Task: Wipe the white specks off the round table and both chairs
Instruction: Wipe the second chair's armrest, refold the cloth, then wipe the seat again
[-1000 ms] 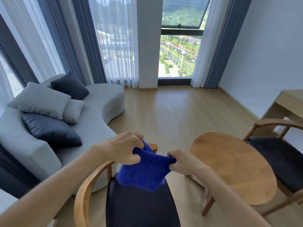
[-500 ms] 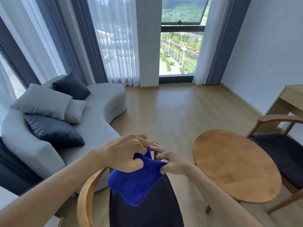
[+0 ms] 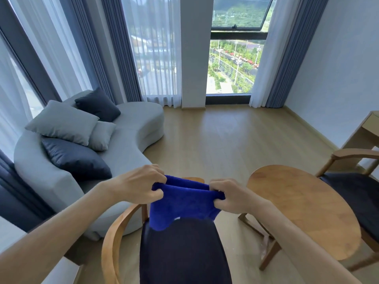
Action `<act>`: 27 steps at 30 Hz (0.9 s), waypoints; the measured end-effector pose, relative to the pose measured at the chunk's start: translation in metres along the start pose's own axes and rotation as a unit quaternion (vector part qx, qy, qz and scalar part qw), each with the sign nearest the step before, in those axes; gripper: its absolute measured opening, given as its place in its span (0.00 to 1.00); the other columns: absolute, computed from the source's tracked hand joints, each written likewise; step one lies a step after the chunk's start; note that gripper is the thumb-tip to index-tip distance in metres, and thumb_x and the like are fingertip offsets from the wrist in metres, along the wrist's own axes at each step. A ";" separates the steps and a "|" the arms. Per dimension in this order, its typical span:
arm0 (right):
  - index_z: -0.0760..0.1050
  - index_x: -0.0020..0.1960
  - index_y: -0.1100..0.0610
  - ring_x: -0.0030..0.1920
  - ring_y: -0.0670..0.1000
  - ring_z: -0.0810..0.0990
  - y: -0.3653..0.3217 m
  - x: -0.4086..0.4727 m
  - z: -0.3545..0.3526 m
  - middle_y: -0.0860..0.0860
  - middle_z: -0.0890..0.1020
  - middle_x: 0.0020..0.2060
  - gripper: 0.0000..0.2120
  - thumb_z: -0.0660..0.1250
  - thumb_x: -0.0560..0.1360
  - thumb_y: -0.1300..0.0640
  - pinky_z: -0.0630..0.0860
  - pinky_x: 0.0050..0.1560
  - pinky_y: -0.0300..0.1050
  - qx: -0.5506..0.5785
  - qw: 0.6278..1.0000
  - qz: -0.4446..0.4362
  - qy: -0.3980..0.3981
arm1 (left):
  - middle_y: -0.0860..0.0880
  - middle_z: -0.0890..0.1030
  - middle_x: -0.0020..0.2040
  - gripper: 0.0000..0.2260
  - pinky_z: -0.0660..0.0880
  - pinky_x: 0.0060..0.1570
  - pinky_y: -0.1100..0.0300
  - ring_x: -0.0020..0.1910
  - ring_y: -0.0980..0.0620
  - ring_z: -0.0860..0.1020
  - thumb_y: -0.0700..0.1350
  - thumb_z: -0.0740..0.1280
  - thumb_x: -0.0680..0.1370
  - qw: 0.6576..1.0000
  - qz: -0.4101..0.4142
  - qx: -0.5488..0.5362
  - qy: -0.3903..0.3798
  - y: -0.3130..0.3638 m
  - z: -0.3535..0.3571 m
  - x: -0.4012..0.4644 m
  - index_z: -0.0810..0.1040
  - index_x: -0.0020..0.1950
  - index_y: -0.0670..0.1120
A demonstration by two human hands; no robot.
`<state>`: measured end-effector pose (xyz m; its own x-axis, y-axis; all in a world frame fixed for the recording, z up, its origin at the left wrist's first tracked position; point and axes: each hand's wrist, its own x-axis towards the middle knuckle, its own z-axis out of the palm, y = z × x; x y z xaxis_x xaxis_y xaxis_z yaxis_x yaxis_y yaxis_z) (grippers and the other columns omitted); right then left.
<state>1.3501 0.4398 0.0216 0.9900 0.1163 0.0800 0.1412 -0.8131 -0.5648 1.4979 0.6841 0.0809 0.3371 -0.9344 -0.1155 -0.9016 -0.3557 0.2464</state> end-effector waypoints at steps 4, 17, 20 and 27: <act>0.72 0.40 0.60 0.34 0.50 0.75 0.002 0.003 -0.010 0.50 0.77 0.35 0.04 0.61 0.67 0.61 0.75 0.37 0.49 -0.012 1.000 0.002 0.018 | 0.55 0.76 0.39 0.08 0.67 0.43 0.71 0.44 0.59 0.72 0.46 0.59 0.79 0.999 0.018 -0.020 0.017 -0.005 -0.005 0.001 0.75 0.42 0.49; 0.72 0.55 0.61 0.41 0.49 0.76 -0.019 0.015 -0.020 0.53 0.79 0.44 0.15 0.51 0.75 0.71 0.72 0.39 0.38 0.046 0.992 0.115 0.022 | 0.56 0.72 0.44 0.13 0.74 0.40 0.64 0.39 0.55 0.73 0.50 0.71 0.72 0.974 0.023 -0.115 0.194 -0.003 0.005 0.002 0.66 0.37 0.55; 0.71 0.49 0.62 0.39 0.50 0.74 -0.025 0.020 -0.021 0.55 0.78 0.41 0.10 0.52 0.75 0.68 0.71 0.39 0.43 0.088 0.986 0.142 0.020 | 0.58 0.71 0.50 0.16 0.74 0.41 0.67 0.44 0.58 0.74 0.42 0.73 0.72 0.968 0.003 -0.128 0.218 -0.006 0.005 0.004 0.65 0.36 0.52; 0.73 0.51 0.58 0.42 0.50 0.79 -0.033 0.023 -0.021 0.51 0.80 0.44 0.09 0.62 0.80 0.52 0.74 0.40 0.38 0.068 0.990 0.125 -0.006 | 0.55 0.79 0.42 0.08 0.77 0.41 0.62 0.40 0.57 0.78 0.41 0.65 0.76 0.986 -0.038 -0.115 0.116 -0.011 -0.004 0.006 0.69 0.52 0.50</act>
<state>1.3680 0.4579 0.0592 0.9938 -0.0712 -0.0853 -0.1101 -0.7337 -0.6705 1.5111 0.6825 0.0813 0.4778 -0.8753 0.0740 -0.7953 -0.3952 0.4597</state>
